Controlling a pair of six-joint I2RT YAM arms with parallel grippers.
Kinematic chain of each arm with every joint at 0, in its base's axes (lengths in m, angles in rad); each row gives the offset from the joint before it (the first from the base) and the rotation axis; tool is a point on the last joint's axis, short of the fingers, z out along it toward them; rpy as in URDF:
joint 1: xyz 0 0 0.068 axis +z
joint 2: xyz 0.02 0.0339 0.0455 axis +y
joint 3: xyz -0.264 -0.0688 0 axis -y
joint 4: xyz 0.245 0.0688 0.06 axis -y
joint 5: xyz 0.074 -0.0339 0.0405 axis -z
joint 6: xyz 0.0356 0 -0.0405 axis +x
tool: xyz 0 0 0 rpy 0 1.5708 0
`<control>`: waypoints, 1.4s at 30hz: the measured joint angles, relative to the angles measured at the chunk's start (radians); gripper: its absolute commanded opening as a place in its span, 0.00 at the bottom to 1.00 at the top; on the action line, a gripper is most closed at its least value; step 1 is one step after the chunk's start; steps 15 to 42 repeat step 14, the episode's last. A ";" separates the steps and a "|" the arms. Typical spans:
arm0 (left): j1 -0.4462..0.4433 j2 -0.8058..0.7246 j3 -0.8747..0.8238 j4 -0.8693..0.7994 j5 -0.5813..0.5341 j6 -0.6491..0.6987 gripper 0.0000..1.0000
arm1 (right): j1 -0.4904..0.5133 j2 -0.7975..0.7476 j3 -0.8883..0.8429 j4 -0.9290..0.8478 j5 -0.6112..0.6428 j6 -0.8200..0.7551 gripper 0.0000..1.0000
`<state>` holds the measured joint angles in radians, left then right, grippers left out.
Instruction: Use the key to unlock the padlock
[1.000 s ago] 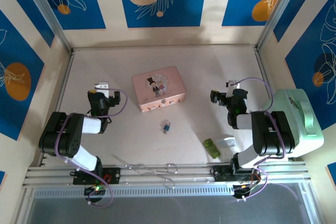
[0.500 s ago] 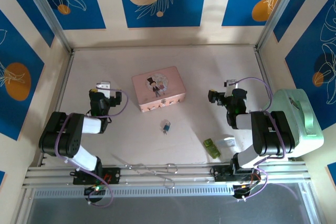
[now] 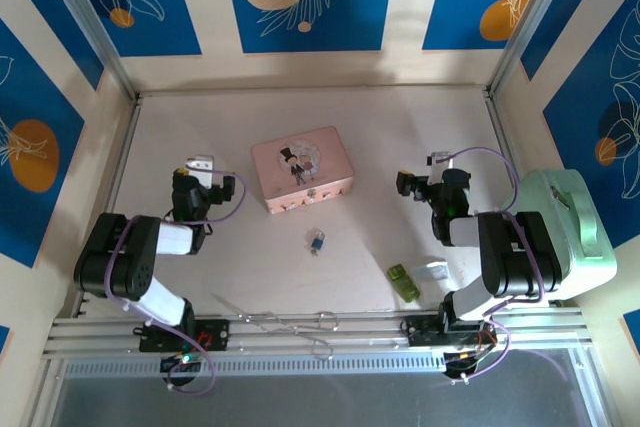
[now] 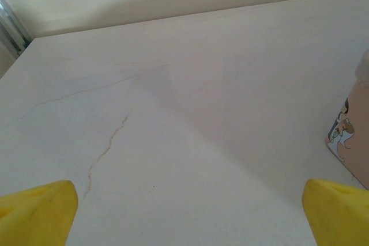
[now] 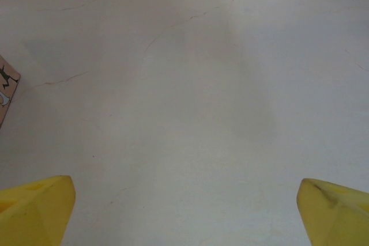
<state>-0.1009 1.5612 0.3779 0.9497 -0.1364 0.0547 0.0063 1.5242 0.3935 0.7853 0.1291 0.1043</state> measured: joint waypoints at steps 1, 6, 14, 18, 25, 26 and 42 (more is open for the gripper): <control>0.000 0.000 0.000 0.000 0.006 0.000 1.00 | 0.000 0.000 0.000 0.000 0.000 0.000 0.99; 0.001 0.000 0.001 -0.004 0.021 0.000 0.99 | 0.000 0.000 0.000 0.000 -0.002 0.000 0.99; 0.001 0.000 0.001 -0.007 0.026 0.000 0.99 | -0.001 0.000 0.015 -0.006 -0.007 0.000 0.99; 0.001 0.000 0.001 -0.007 0.026 0.000 0.99 | -0.001 0.000 0.015 -0.006 -0.007 0.000 0.99; 0.001 0.000 0.001 -0.007 0.026 0.000 0.99 | -0.001 0.000 0.015 -0.006 -0.007 0.000 0.99; 0.001 0.000 0.001 -0.007 0.026 0.000 0.99 | -0.001 0.000 0.015 -0.006 -0.007 0.000 0.99; 0.001 0.000 0.001 -0.007 0.026 0.000 0.99 | -0.001 0.000 0.015 -0.006 -0.007 0.000 0.99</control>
